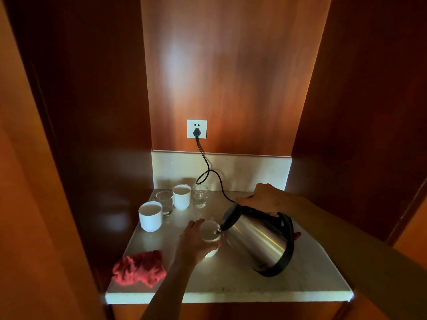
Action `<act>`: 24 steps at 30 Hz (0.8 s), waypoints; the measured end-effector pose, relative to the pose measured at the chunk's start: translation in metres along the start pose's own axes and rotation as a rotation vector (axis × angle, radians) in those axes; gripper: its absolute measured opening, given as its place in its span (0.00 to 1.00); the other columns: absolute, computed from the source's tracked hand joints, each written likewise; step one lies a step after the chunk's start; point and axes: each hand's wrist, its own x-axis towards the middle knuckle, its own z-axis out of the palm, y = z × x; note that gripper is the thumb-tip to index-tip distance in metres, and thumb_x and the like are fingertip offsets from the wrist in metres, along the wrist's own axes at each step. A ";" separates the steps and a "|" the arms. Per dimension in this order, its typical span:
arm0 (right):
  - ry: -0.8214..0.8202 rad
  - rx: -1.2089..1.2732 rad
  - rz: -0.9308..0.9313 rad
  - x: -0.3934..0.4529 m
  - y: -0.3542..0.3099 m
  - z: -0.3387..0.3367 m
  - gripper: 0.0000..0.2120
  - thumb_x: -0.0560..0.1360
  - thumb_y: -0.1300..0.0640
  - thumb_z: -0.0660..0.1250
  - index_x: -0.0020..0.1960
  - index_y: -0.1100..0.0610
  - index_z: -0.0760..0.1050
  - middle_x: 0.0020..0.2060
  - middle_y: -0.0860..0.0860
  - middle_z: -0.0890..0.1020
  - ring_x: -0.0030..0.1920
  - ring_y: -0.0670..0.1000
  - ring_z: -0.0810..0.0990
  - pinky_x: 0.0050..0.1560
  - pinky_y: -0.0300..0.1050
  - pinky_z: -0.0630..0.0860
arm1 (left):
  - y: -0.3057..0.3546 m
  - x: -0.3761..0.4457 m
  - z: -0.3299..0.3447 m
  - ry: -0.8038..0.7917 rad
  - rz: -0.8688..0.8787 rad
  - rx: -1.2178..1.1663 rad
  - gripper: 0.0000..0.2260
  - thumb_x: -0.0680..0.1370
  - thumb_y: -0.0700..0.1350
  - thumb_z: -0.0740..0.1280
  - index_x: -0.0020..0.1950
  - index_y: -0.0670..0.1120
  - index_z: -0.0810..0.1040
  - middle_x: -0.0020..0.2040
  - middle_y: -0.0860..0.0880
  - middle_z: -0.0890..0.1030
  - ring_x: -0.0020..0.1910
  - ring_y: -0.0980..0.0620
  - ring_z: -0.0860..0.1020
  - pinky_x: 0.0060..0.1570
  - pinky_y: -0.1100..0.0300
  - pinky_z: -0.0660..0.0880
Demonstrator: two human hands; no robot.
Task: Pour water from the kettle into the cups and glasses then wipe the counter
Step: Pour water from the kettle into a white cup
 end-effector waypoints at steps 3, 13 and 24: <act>0.000 -0.003 -0.004 0.000 0.000 0.000 0.26 0.74 0.29 0.66 0.42 0.53 0.71 0.37 0.51 0.78 0.34 0.48 0.78 0.34 0.40 0.71 | -0.001 0.000 0.000 -0.002 0.005 0.004 0.36 0.58 0.69 0.73 0.64 0.57 0.74 0.52 0.58 0.76 0.49 0.57 0.78 0.51 0.60 0.77; -0.012 0.034 0.001 -0.002 0.002 -0.001 0.27 0.74 0.30 0.66 0.42 0.55 0.72 0.33 0.51 0.79 0.25 0.47 0.76 0.28 0.38 0.71 | 0.000 0.000 -0.002 -0.039 0.004 0.002 0.37 0.59 0.68 0.73 0.64 0.57 0.73 0.52 0.58 0.75 0.49 0.58 0.76 0.50 0.64 0.74; 0.021 0.118 0.010 -0.013 0.007 0.004 0.23 0.75 0.34 0.68 0.45 0.54 0.71 0.37 0.49 0.78 0.32 0.46 0.77 0.28 0.35 0.69 | 0.006 -0.002 -0.003 -0.067 -0.029 0.002 0.36 0.61 0.65 0.75 0.67 0.56 0.71 0.54 0.57 0.74 0.52 0.56 0.74 0.50 0.64 0.70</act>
